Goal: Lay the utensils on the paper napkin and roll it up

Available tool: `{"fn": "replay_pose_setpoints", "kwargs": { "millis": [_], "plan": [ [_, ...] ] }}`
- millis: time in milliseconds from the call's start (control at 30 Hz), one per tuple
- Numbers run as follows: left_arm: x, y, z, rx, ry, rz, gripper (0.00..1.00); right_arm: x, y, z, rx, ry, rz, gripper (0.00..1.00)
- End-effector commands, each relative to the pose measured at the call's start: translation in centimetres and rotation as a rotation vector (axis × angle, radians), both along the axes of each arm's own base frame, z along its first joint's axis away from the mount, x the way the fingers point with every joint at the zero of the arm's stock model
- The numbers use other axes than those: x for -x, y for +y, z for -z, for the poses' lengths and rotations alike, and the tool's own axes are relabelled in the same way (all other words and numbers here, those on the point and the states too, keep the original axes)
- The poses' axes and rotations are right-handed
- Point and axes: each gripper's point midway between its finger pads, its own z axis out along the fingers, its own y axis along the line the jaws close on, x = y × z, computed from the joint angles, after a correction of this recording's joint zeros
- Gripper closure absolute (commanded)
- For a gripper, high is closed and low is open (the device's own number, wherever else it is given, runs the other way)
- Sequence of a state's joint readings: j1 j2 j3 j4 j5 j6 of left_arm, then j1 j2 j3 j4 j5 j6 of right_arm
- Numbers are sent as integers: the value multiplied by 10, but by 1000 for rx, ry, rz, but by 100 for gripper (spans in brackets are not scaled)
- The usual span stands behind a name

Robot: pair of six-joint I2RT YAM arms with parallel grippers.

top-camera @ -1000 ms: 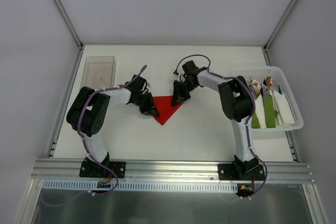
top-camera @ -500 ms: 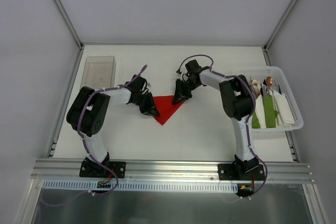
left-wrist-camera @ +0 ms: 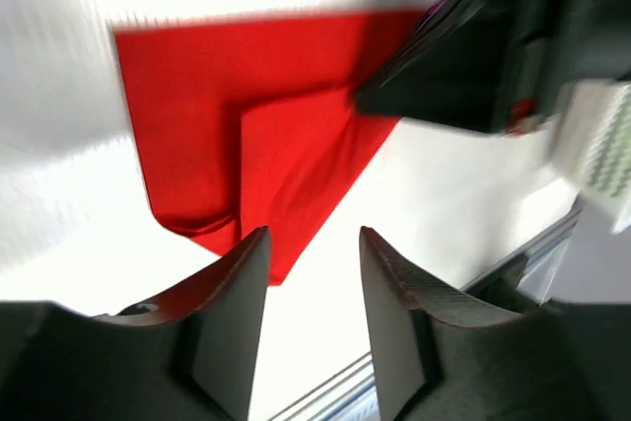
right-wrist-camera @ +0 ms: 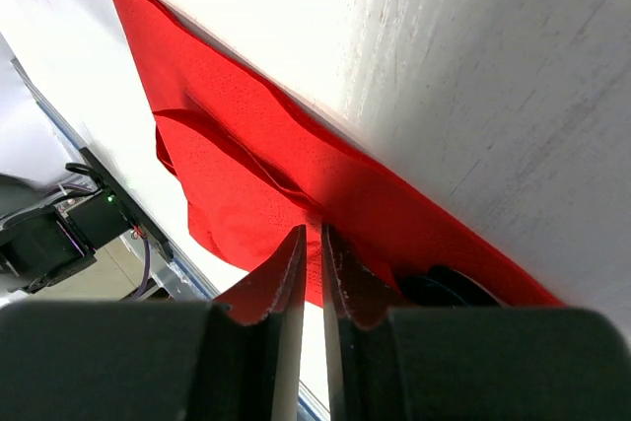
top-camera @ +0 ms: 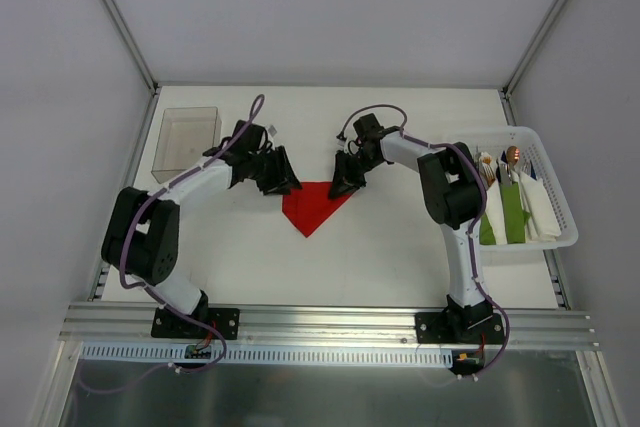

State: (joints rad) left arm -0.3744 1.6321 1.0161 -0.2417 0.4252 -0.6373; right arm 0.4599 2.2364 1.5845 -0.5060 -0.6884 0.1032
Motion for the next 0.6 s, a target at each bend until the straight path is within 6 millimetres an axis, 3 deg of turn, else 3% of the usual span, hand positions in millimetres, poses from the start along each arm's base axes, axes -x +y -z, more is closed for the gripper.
{"fn": "replay_pose_setpoints", "kwargs": {
  "millis": [0,167,433,567],
  "plan": [
    [-34,21,-40,-25,-150,-75,57,-11,-9,15,77,-37,17,85],
    [-58,41,-14,-122,-105,-122,57,-11,-9,15,84,-36,15,86],
    [-77,40,30,-177,-25,-115,56,-9,-9,13,88,-34,8,87],
    [-76,39,49,-190,18,-104,55,-9,-9,12,91,-32,9,87]
  ]
}}
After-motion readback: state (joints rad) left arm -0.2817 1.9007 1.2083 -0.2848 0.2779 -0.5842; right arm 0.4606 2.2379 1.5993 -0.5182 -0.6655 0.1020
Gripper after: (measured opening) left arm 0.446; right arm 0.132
